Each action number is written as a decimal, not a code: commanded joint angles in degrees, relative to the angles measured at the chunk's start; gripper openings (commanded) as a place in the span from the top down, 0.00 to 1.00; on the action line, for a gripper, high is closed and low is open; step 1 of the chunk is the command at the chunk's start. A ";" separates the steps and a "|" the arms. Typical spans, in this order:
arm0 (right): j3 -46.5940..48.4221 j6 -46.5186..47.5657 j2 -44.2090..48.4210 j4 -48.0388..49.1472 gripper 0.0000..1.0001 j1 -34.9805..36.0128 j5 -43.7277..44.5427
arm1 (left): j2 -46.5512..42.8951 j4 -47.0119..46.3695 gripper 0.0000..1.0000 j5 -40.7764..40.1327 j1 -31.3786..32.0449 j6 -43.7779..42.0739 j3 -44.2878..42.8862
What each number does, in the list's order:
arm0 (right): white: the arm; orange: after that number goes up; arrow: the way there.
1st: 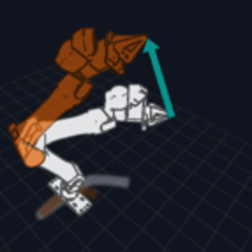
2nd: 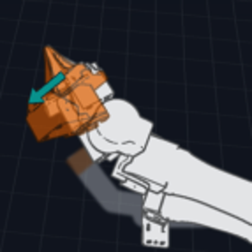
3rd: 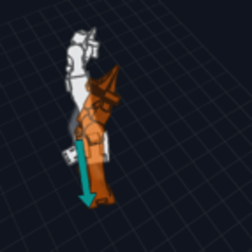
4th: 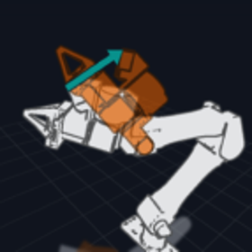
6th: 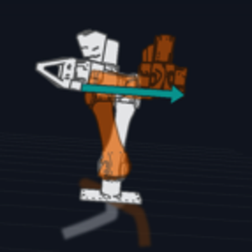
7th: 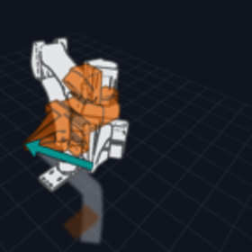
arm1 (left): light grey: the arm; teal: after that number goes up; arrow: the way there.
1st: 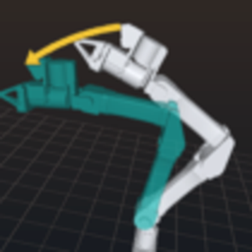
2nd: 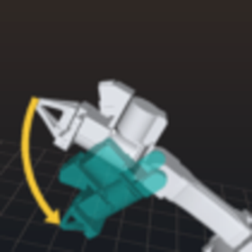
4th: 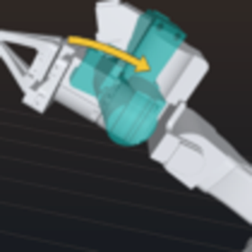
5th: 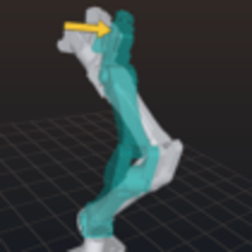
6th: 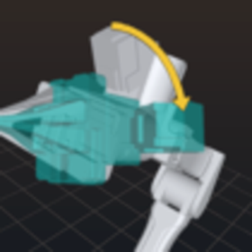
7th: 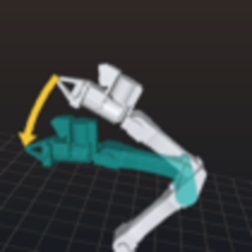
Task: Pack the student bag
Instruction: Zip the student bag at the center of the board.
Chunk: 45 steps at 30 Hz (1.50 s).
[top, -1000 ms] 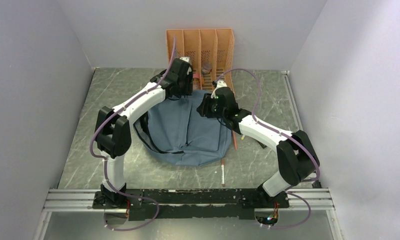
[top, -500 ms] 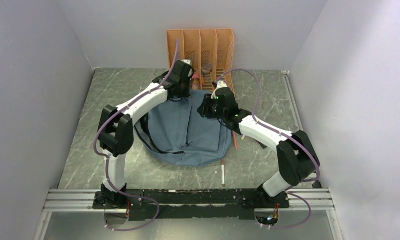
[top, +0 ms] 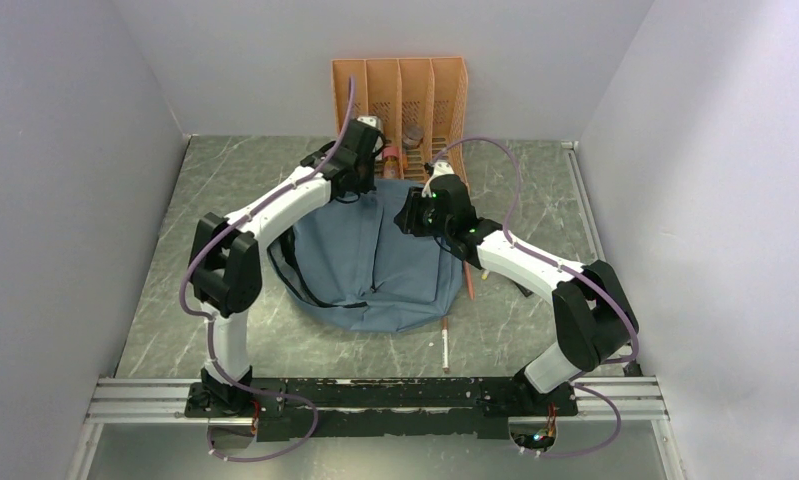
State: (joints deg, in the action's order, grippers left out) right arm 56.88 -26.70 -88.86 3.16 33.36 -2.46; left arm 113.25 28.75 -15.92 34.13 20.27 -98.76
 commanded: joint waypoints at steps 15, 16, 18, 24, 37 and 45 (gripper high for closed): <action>0.07 0.81 0.27 0.06 0.63 -0.30 1.86 | -7.26 2.58 0.95 -15.67 -0.86 -2.61 4.37; 0.15 0.90 0.25 0.01 0.63 -0.27 1.97 | -7.49 2.88 0.95 -15.96 -1.25 -2.60 4.33; 0.24 1.07 0.35 -0.14 0.63 -0.31 2.13 | -8.09 3.32 0.95 -16.42 -1.95 -2.73 4.29; 0.42 3.28 1.41 1.08 0.61 -0.32 0.58 | -9.63 3.63 0.95 -14.74 -3.78 -4.06 2.98; 6.01 21.57 -0.91 15.30 0.52 -0.40 -8.59 | -15.39 0.83 0.95 -11.61 -4.39 -3.85 4.28; 12.18 39.77 -10.12 16.99 0.50 -0.58 -32.68 | -17.32 0.64 0.95 -11.16 -4.92 -3.51 6.90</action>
State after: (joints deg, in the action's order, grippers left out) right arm 66.41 0.93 -95.81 18.65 33.04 -21.23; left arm 99.29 30.28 -24.45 30.41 16.97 -92.58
